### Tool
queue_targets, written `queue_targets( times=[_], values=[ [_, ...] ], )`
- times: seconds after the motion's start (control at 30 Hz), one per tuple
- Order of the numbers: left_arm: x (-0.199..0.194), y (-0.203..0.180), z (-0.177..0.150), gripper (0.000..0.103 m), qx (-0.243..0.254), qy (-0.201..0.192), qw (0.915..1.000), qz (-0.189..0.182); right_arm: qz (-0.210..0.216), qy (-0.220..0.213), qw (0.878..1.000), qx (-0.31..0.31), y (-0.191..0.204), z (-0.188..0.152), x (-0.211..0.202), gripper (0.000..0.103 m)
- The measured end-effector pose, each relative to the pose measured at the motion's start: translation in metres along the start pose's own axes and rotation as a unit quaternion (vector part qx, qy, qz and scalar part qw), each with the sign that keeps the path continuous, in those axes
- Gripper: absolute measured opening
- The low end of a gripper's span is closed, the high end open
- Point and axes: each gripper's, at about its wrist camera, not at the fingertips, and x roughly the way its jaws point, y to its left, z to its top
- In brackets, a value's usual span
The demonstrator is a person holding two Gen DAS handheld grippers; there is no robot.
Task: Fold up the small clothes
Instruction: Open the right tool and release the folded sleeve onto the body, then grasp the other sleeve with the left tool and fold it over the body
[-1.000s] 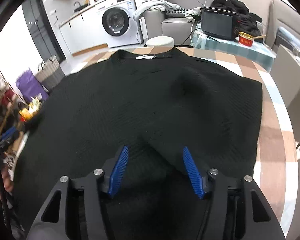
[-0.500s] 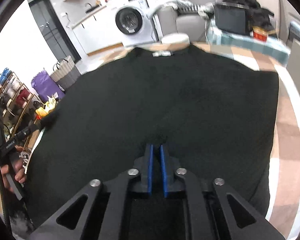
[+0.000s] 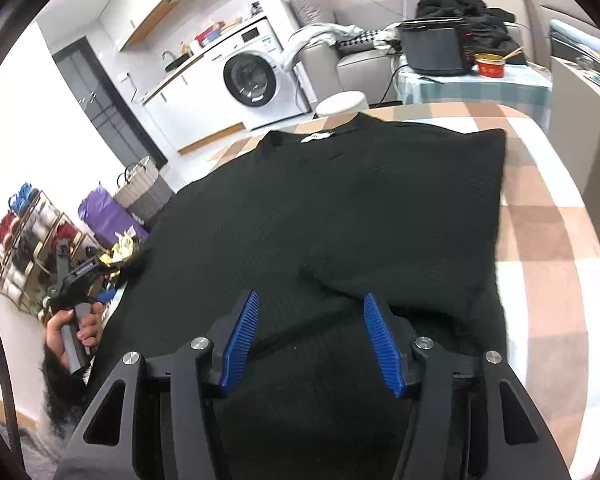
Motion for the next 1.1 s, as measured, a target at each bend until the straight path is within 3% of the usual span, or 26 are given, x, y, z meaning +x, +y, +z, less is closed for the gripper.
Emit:
queue_targets(
  times=[0.17, 0.23, 0.3, 0.33, 0.4, 0.5, 0.6, 0.67, 0.77, 0.87, 0.97, 1.03, 1.1],
  values=[
    [0.026, 0.021, 0.006, 0.084, -0.036, 0.038, 0.9981, -0.034, -0.004, 0.001, 1.000, 0.015, -0.006, -0.006, -0.004, 0.058],
    [0.033, 0.027, 0.007, 0.074, -0.048, 0.044, 0.9959, -0.063, -0.008, 0.001, 1.000, 0.020, -0.008, -0.007, -0.004, 0.058],
    [0.032, 0.025, 0.009, 0.053, -0.051, 0.041, 0.9945, -0.082, -0.008, 0.004, 1.000, 0.029, -0.012, -0.008, -0.002, 0.058],
    [0.030, 0.020, 0.010, 0.048, -0.050, 0.034, 0.9950, -0.080, -0.007, 0.006, 0.999, 0.035, -0.014, -0.009, -0.002, 0.058],
    [0.023, 0.016, 0.012, 0.025, -0.034, 0.007, 0.9970, -0.069, -0.005, 0.006, 0.999, 0.038, -0.015, -0.010, -0.002, 0.058],
    [0.009, -0.004, 0.012, 0.015, 0.015, -0.041, 0.9980, -0.046, -0.003, 0.002, 0.999, 0.045, -0.017, -0.010, -0.002, 0.058],
    [-0.008, -0.036, 0.009, 0.012, 0.072, -0.084, 0.9937, -0.019, 0.000, 0.000, 0.999, 0.046, -0.019, -0.011, -0.003, 0.058],
    [-0.018, -0.064, 0.008, 0.011, 0.117, -0.110, 0.9870, -0.009, 0.000, -0.003, 0.999, 0.045, -0.020, -0.012, -0.005, 0.058],
    [-0.032, -0.126, -0.006, 0.010, 0.202, -0.137, 0.9697, -0.004, 0.000, -0.005, 0.999, 0.051, -0.023, -0.014, -0.007, 0.058],
    [-0.033, -0.194, -0.039, 0.007, 0.301, -0.134, 0.9438, -0.026, 0.000, -0.004, 0.999, 0.051, -0.023, -0.015, -0.009, 0.058],
    [-0.012, -0.241, -0.082, 0.007, 0.382, -0.082, 0.9184, -0.060, -0.002, -0.006, 0.999, 0.051, -0.023, -0.015, -0.011, 0.058],
    [0.010, -0.254, -0.102, 0.009, 0.404, -0.023, 0.9116, -0.070, -0.004, -0.005, 0.999, 0.049, -0.023, -0.014, -0.012, 0.058],
    [0.026, -0.254, -0.116, 0.021, 0.413, 0.020, 0.9081, -0.069, -0.011, -0.005, 0.999, 0.049, -0.024, -0.014, -0.013, 0.058]
  ],
)
